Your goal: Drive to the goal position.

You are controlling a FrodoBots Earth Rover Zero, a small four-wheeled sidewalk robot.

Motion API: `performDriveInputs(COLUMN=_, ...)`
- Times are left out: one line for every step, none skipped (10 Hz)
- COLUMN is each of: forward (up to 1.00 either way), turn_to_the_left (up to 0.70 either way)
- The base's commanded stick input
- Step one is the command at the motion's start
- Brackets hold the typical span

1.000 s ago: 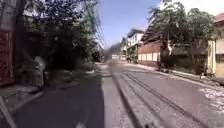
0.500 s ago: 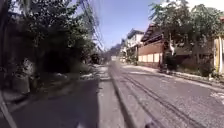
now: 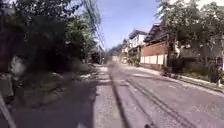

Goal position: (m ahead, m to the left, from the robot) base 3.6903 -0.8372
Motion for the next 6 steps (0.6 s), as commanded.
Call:
performDriveInputs(forward=0.92, turn_to_the_left=0.0)
performDriveInputs(forward=0.92, turn_to_the_left=0.0)
performDriveInputs(forward=0.92, turn_to_the_left=0.0)
performDriveInputs(forward=0.92, turn_to_the_left=0.0)
performDriveInputs(forward=0.92, turn_to_the_left=0.0)
performDriveInputs(forward=0.92, turn_to_the_left=0.0)
